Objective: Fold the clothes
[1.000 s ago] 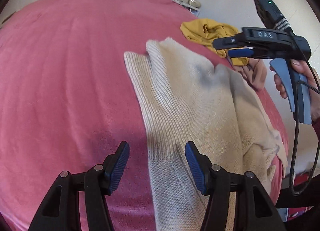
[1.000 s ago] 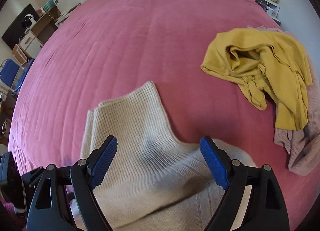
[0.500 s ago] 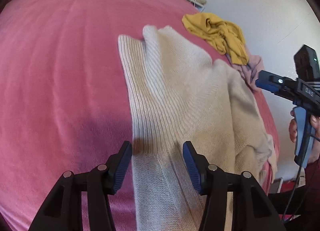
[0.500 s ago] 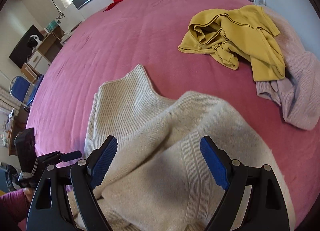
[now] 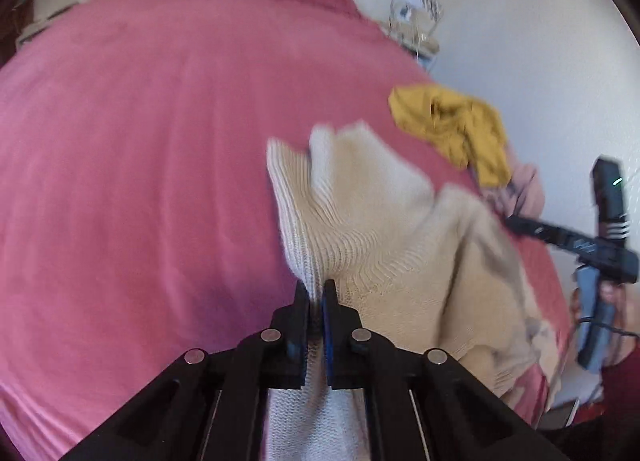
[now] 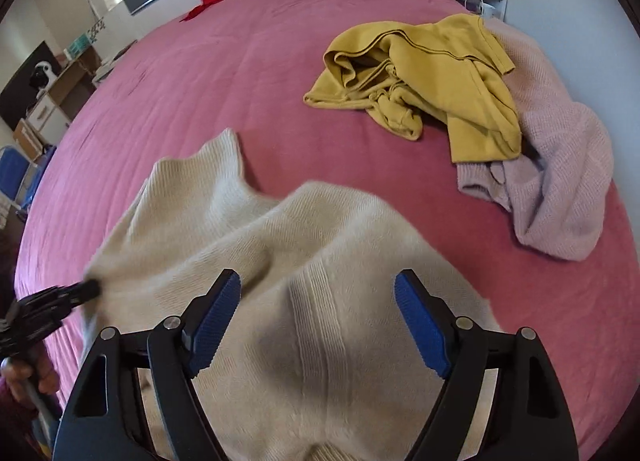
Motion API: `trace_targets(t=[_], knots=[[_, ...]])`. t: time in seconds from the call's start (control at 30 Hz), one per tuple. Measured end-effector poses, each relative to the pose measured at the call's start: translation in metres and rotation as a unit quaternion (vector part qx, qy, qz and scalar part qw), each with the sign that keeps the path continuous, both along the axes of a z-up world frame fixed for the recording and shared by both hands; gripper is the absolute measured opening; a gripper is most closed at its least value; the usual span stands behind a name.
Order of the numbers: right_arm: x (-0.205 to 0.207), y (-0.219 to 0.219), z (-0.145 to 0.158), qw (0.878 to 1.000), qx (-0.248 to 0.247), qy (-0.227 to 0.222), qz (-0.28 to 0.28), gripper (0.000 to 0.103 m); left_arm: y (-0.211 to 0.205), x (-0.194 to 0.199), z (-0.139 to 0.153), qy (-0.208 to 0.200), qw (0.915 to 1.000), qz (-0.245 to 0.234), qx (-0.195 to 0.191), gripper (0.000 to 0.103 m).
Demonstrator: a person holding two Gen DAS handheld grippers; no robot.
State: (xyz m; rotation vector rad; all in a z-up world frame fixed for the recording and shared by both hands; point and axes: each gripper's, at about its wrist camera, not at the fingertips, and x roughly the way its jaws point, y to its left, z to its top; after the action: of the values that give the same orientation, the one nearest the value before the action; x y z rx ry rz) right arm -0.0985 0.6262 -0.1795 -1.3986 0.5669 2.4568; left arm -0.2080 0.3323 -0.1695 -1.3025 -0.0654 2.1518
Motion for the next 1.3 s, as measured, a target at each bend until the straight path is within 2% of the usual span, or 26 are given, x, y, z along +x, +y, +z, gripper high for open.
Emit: trace_targets(t=[0.13,0.23,0.37,0.5,0.6,0.63,0.73,0.8,0.93,1.03,1.13,1.27,1.3], knots=[[-0.018,-0.004,0.009,0.999,-0.024,0.026,-0.013,0.082,-0.059,-0.039,0.051,0.028,0.9974,0.06,0.029,0.004],[-0.03,-0.021,0.02,1.0,-0.013,0.023,0.006,0.082,-0.102,-0.063,0.086,0.063,0.994,0.088,0.015,0.004],[-0.044,-0.059,0.038,0.996,-0.021,0.018,0.085,0.082,-0.162,-0.074,0.125,0.108,0.9891,0.101,-0.005,0.005],[-0.066,-0.107,0.051,0.987,-0.024,-0.007,0.159,0.082,-0.222,-0.074,0.136,0.099,0.9873,0.124,-0.005,0.005],[-0.083,-0.143,0.053,0.979,-0.014,-0.033,0.202,0.083,-0.259,-0.055,0.146,0.122,0.9846,0.125,-0.011,0.005],[-0.091,-0.153,0.052,0.976,-0.021,-0.039,0.213,0.084,-0.266,-0.046,0.143,0.126,0.9848,0.118,-0.016,0.005],[-0.125,-0.187,0.04,0.964,-0.097,-0.046,0.245,0.084,-0.281,-0.025,0.129,0.118,0.9871,0.106,-0.027,0.005],[-0.154,-0.221,0.023,0.941,-0.168,-0.067,0.286,0.085,-0.3,-0.011,0.109,0.098,0.9892,0.105,-0.029,0.005],[-0.204,-0.294,-0.008,0.922,-0.182,-0.11,0.324,0.086,-0.324,0.013,0.062,0.056,0.992,0.111,-0.026,0.005],[-0.234,-0.337,-0.03,0.915,-0.16,-0.15,0.34,0.086,-0.34,0.034,0.032,0.025,0.9932,0.113,-0.015,0.006],[-0.252,-0.37,-0.047,0.908,-0.138,-0.181,0.352,0.086,-0.342,0.053,0.019,0.019,0.9944,0.103,-0.012,0.006],[-0.265,-0.415,-0.065,0.891,-0.125,-0.216,0.378,0.086,-0.339,0.073,0.005,0.018,0.9949,0.098,-0.012,0.006],[-0.264,-0.428,-0.069,0.888,-0.108,-0.221,0.389,0.086,-0.339,0.078,0.001,0.018,0.995,0.097,-0.011,0.006]])
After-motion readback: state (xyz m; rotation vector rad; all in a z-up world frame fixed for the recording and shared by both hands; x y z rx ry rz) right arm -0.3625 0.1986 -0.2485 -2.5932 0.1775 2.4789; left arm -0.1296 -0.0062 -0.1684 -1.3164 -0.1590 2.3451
